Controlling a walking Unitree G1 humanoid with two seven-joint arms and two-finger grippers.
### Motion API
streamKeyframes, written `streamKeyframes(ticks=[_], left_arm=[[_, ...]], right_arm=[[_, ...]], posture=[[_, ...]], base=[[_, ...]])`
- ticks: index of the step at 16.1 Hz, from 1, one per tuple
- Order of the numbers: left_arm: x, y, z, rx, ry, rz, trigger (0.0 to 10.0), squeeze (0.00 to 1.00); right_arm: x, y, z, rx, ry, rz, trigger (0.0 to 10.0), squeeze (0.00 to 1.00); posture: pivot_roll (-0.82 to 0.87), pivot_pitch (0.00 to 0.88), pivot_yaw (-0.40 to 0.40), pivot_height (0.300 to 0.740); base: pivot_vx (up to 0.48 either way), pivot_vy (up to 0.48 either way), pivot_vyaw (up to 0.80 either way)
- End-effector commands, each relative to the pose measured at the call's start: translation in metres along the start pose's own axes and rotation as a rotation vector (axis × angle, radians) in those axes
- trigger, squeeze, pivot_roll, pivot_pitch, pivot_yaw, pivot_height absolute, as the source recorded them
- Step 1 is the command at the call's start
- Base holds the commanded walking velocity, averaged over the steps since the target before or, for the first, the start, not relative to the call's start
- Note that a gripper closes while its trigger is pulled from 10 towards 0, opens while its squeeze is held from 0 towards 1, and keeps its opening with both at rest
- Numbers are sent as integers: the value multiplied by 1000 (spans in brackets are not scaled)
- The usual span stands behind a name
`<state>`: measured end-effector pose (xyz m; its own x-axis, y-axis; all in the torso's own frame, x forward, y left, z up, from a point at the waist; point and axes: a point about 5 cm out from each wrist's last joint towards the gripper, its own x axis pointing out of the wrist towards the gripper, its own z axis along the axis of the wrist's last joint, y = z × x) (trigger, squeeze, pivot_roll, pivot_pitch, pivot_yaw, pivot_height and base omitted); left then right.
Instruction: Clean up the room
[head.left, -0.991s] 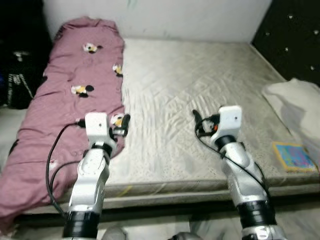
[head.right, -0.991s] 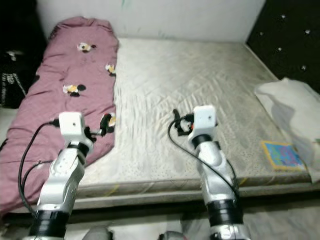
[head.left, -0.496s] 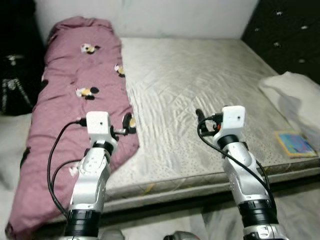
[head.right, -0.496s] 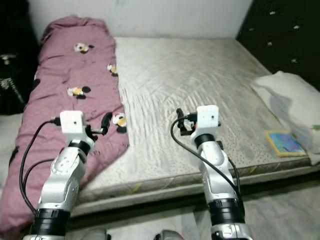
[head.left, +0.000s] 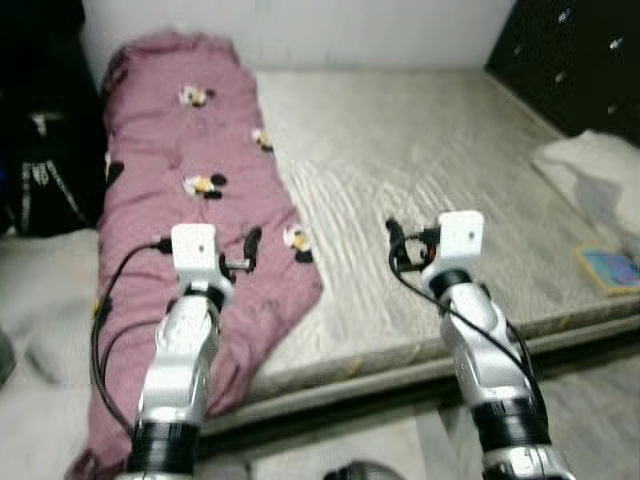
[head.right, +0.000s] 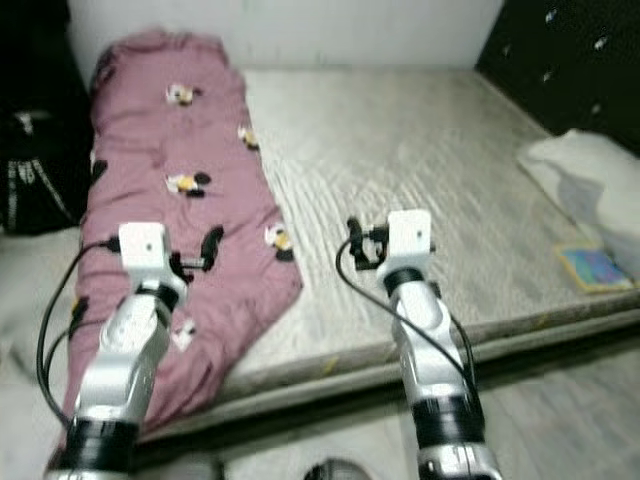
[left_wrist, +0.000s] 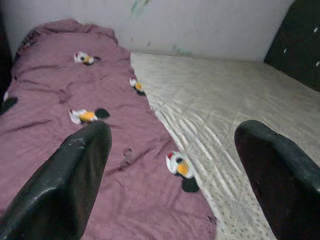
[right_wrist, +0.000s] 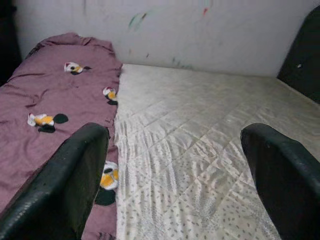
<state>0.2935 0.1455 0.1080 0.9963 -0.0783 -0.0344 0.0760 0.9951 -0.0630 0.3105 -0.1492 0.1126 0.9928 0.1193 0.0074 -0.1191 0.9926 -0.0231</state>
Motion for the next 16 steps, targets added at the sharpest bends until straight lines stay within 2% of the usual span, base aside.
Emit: streamKeyframes(ticks=[1, 14, 16], left_arm=[[0, 4, 5, 12, -32, 1, 10000, 0], [-4, 7, 6, 13, -35, -13, 10000, 0], [-4, 7, 5, 12, -33, -11, 10000, 0]], right_arm=[[2, 3, 5, -1, -20, 8, 10000, 0], [3, 2, 3, -6, -14, 7, 10000, 0], [3, 2, 3, -5, -14, 10, 10000, 0]], posture=[[13, 0, -96, 740], [13, 0, -95, 740], [13, 0, -96, 722]], base=[[0, 0, 0], [0, 0, 0], [0, 0, 0]])
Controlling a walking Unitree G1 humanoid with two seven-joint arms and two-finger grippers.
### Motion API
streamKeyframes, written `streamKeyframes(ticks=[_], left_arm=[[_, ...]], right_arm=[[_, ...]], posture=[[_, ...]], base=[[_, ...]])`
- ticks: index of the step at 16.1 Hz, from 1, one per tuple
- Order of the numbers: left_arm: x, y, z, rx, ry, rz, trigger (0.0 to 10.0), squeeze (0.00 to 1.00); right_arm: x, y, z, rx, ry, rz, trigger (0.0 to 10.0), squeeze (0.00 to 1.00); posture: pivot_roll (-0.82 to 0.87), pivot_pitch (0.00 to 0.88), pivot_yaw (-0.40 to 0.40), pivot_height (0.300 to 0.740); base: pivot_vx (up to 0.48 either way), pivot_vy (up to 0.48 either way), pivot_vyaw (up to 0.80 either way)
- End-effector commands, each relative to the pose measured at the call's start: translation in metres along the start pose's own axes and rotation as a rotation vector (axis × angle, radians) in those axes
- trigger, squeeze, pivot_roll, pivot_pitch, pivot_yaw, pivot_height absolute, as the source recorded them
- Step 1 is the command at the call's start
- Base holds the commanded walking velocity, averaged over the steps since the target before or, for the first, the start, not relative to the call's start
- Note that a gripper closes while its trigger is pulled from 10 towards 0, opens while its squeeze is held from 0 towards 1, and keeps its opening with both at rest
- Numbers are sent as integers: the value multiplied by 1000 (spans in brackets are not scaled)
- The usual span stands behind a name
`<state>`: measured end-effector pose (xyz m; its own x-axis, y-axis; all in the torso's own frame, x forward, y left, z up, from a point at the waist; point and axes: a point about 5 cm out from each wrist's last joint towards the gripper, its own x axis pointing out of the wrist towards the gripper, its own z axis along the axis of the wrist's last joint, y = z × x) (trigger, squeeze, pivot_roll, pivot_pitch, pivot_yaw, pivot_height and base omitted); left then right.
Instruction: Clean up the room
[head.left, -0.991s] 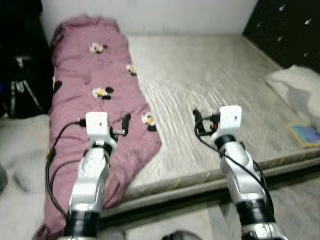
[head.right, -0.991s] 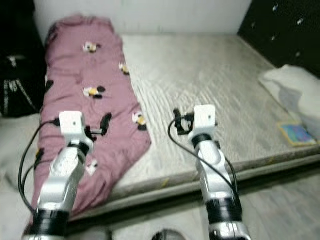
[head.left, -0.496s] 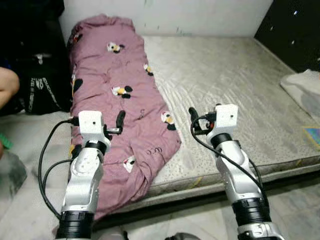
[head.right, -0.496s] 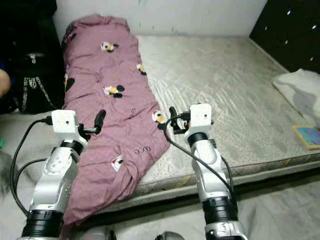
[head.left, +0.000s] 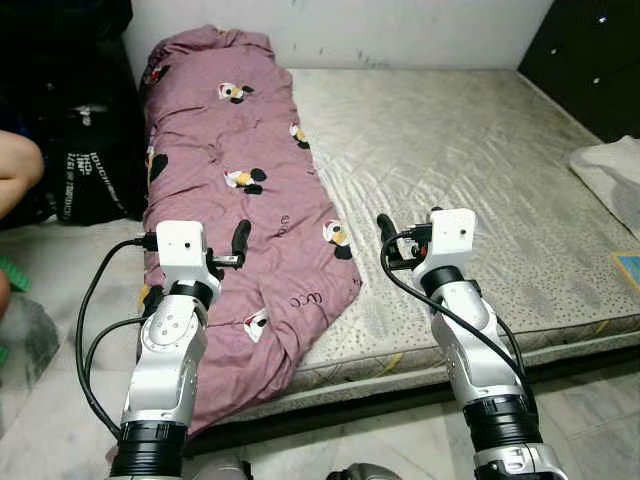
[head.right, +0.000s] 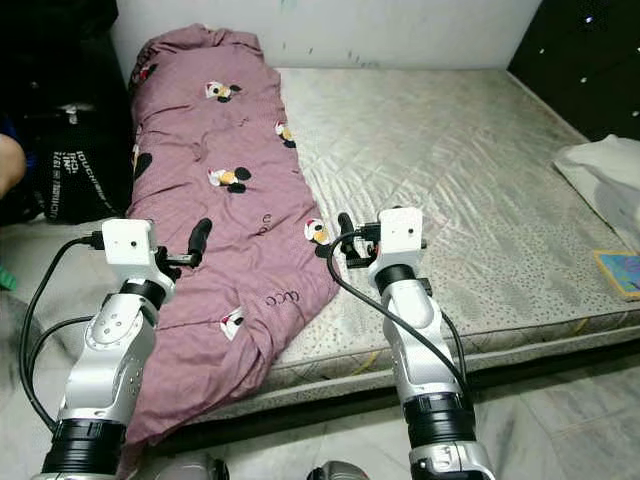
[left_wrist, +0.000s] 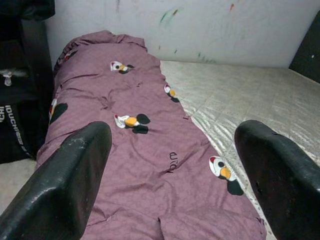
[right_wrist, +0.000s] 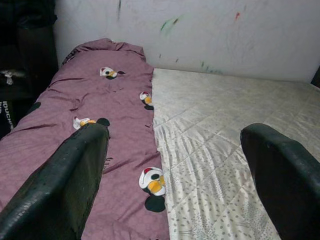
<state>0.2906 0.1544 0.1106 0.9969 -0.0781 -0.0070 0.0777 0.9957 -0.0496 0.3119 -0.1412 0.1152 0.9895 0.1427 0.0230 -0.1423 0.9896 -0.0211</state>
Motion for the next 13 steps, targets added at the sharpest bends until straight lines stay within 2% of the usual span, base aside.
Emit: streamKeyframes(ticks=[1, 7, 11, 13], left_arm=[[-1, -2, 2, -1, -5, -9, 10000, 0], [-2, 0, 2, 5, -6, -7, 10000, 0], [0, -1, 2, 4, -5, -3, 10000, 0], [0, 0, 3, 8, -10, 3, 10000, 0]], right_arm=[[1, -6, 1, -7, 2, -12, 10000, 0], [0, -5, 0, -5, 1, -8, 10000, 0], [0, -7, 1, -5, -1, -8, 10000, 0], [1, -7, 2, -8, -4, -9, 10000, 0]], posture=[[13, 0, -96, 708], [14, 0, -96, 641], [12, 0, -98, 613], [10, 0, -98, 613]], base=[[0, 0, 0], [0, 0, 0], [0, 0, 0], [0, 0, 0]])
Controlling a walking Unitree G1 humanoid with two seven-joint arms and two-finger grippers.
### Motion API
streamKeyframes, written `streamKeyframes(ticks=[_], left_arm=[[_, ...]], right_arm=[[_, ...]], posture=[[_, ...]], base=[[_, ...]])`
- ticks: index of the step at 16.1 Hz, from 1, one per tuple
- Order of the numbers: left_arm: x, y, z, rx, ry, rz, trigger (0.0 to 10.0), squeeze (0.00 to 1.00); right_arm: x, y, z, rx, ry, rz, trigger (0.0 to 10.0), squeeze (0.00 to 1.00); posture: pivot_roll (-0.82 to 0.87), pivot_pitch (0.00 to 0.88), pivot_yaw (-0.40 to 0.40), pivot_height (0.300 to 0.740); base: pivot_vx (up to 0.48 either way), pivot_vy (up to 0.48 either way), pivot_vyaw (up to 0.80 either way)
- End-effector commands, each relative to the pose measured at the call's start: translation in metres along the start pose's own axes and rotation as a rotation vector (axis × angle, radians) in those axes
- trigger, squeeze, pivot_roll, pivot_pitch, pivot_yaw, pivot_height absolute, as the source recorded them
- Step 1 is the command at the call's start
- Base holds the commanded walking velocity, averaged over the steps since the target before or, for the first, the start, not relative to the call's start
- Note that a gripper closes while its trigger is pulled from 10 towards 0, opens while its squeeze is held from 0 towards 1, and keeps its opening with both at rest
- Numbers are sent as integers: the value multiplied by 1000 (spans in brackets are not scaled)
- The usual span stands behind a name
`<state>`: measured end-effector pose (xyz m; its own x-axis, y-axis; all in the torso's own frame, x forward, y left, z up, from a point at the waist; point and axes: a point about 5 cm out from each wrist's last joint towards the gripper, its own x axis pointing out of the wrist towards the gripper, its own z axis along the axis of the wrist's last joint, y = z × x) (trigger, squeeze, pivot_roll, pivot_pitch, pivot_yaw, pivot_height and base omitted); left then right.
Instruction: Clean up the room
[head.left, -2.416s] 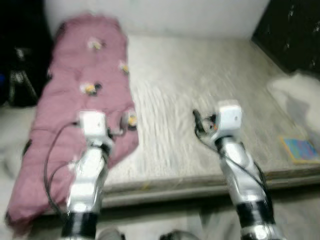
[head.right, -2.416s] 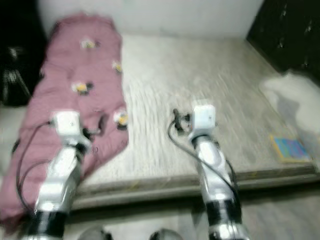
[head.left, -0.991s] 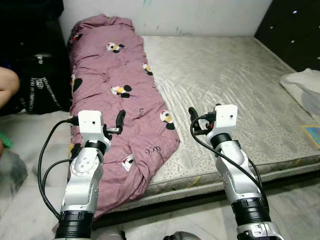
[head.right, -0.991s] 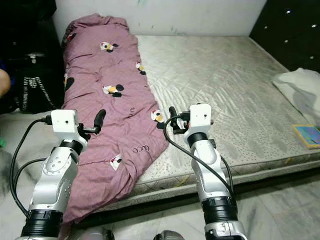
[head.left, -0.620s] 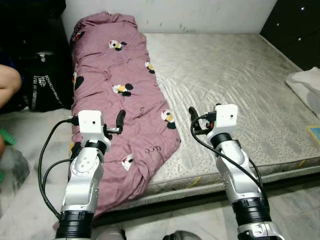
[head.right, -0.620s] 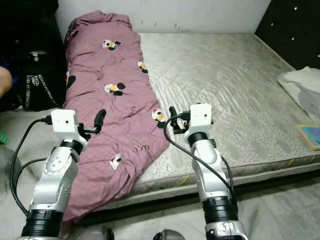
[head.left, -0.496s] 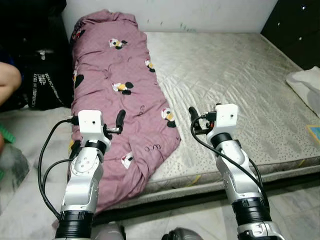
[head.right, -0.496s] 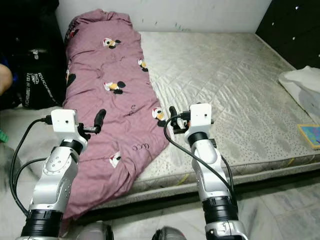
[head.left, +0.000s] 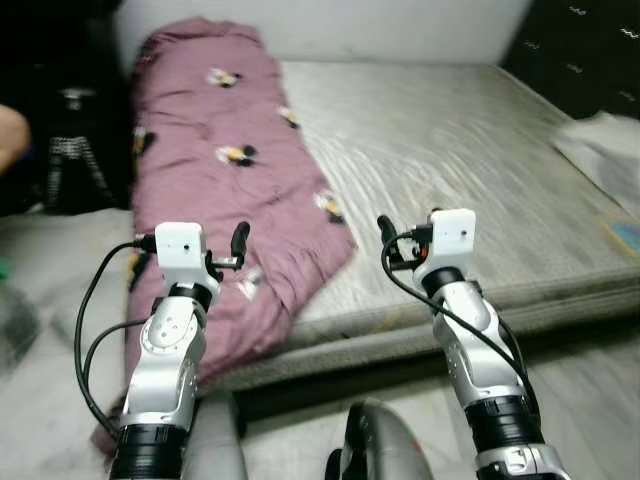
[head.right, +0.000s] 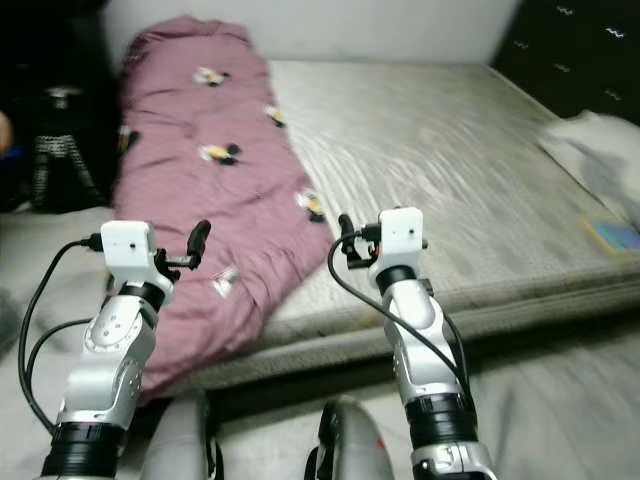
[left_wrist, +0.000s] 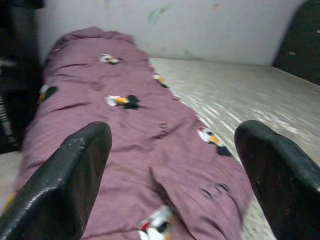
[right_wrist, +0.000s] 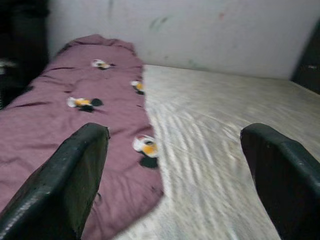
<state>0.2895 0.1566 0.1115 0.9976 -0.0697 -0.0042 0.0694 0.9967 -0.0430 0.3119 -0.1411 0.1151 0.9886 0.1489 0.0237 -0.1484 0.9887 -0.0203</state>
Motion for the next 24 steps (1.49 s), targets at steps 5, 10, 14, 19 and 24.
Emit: streamKeyframes(ticks=[5, 10, 14, 19, 24], left_arm=[[0, 1, 3, -5, -6, 7, 10000, 0], [0, 1, 3, -11, -9, -7, 10000, 0], [-1, 1, 3, -14, -7, -7, 10000, 0], [-2, 0, 2, -17, -3, -11, 10000, 0], [0, 1, -1, -7, 19, 2, 10000, 0]], right_arm=[[0, -7, 0, -8, 4, -8, 10000, 0], [0, -6, 0, -21, 7, 7, 10000, 0], [1, -5, 0, -22, 5, 19, 10000, 0], [0, -3, 0, -23, 4, 33, 10000, 0], [0, -4, -1, -29, 11, 32, 10000, 0]], posture=[[13, 0, -98, 613], [13, 0, -98, 613], [8, 0, -99, 613], [10, 0, -99, 613], [11, 0, -101, 613]], base=[[0, 0, 0], [256, 0, 0], [385, 0, 0], [392, 0, 181], [145, 0, 0]])
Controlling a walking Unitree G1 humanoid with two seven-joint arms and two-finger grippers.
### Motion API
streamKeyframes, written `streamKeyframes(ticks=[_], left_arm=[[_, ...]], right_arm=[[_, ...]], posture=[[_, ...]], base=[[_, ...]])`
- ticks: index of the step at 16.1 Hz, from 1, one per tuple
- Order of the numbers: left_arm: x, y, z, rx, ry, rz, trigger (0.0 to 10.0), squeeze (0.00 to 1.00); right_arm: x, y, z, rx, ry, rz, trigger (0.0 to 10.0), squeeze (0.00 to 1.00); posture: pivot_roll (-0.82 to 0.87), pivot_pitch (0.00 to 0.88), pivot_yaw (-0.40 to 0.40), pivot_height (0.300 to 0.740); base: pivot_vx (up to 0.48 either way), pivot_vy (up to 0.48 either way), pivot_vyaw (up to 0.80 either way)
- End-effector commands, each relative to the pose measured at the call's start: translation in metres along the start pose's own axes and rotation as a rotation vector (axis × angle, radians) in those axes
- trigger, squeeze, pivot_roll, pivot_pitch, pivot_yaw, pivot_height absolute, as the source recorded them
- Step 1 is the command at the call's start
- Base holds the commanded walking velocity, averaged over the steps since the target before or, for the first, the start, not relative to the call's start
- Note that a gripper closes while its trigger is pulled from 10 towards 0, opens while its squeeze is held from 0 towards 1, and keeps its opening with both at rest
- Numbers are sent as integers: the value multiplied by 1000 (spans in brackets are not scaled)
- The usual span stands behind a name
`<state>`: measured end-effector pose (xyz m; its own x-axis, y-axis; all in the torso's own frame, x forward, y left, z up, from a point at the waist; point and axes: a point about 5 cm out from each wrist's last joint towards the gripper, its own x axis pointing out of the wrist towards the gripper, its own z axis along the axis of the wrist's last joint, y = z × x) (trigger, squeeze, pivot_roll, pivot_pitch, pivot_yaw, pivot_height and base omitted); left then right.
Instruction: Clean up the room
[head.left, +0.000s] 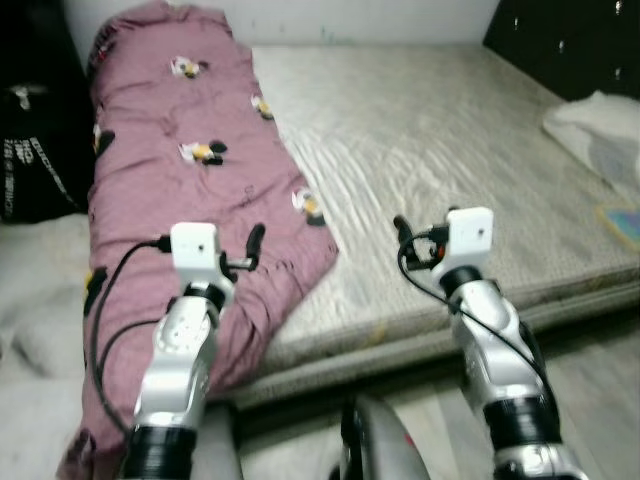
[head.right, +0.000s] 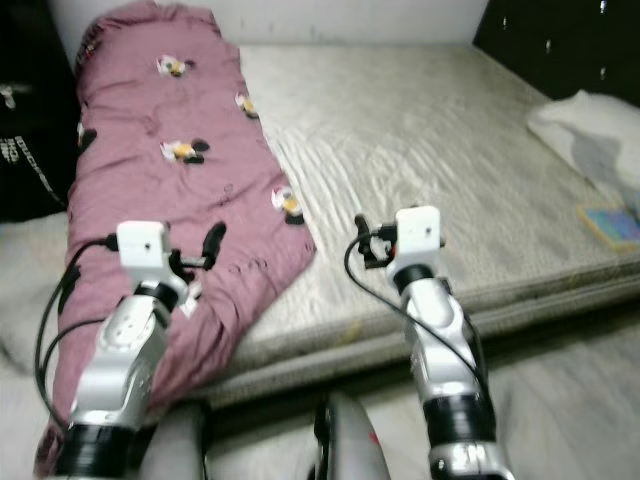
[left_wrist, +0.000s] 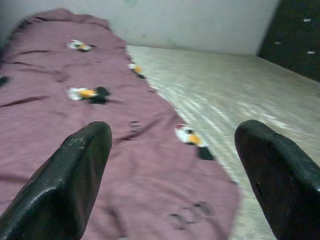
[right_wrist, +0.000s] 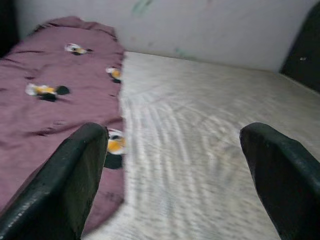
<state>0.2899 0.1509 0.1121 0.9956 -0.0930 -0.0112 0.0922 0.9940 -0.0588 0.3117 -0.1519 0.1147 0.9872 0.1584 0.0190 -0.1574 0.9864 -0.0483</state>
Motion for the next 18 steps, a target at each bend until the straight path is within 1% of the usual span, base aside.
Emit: streamKeyframes(ticks=[1, 4, 7, 9, 10, 11, 12, 13, 14, 15, 17, 18], left_arm=[[-1, 7, -1, 9, 13, 29, 10000, 0], [1, 10, -3, 16, 27, 48, 10000, 0], [0, 22, -4, 28, 65, 120, 10000, 0], [-1, 26, -6, 42, 80, 125, 10000, 0], [-4, 29, -6, 48, 85, 133, 10000, 0], [-6, 33, -7, 48, 96, 153, 10000, 0], [-9, 36, -7, 43, 110, 170, 10000, 0], [-11, 43, -11, 53, 139, 186, 10000, 0], [-10, 48, -14, 46, 164, 205, 10000, 0], [-4, 53, -14, 26, 175, 219, 10000, 0], [6, 59, -16, 45, 207, 234, 10000, 0], [8, 61, -18, 50, 231, 242, 10000, 0]], right_arm=[[2, 7, 0, -3, 7, 23, 10000, 0], [1, 5, -1, -3, 8, 17, 10000, 0], [-9, 4, -4, 11, 35, 13, 10000, 0], [-14, 4, -7, -8, 55, 27, 10000, 0], [-17, 3, -10, 6, 71, 21, 10000, 0], [-20, 1, -12, -3, 88, 20, 10000, 0], [-24, 1, -16, 6, 113, 18, 10000, 0], [-33, 0, -21, 31, 150, -3, 10000, 0], [-36, -2, -21, 38, 161, -16, 10000, 0], [-45, -4, -18, 32, 164, -33, 10000, 0], [-62, -9, -17, 25, 191, -50, 10000, 0], [-69, -11, -16, 29, 198, -62, 10000, 0]], posture=[[12, 0, -102, 613], [-7, 0, -89, 613], [-22, 0, -77, 613], [-21, 0, -82, 613], [-12, 0, -85, 613], [-3, 23, -84, 613], [-3, 40, -81, 613], [-20, 78, -73, 613], [-39, 102, -69, 613], [-61, 133, -68, 613], [-100, 175, -73, 613], [-116, 192, -72, 613]], base=[[0, 0, 0], [0, 0, 0], [0, 0, 0], [0, 0, 659], [0, 0, 800], [0, 0, 719], [0, 0, 575], [0, 0, 0], [0, 0, 0], [0, 0, 0], [0, 0, 0], [0, 0, 0]])
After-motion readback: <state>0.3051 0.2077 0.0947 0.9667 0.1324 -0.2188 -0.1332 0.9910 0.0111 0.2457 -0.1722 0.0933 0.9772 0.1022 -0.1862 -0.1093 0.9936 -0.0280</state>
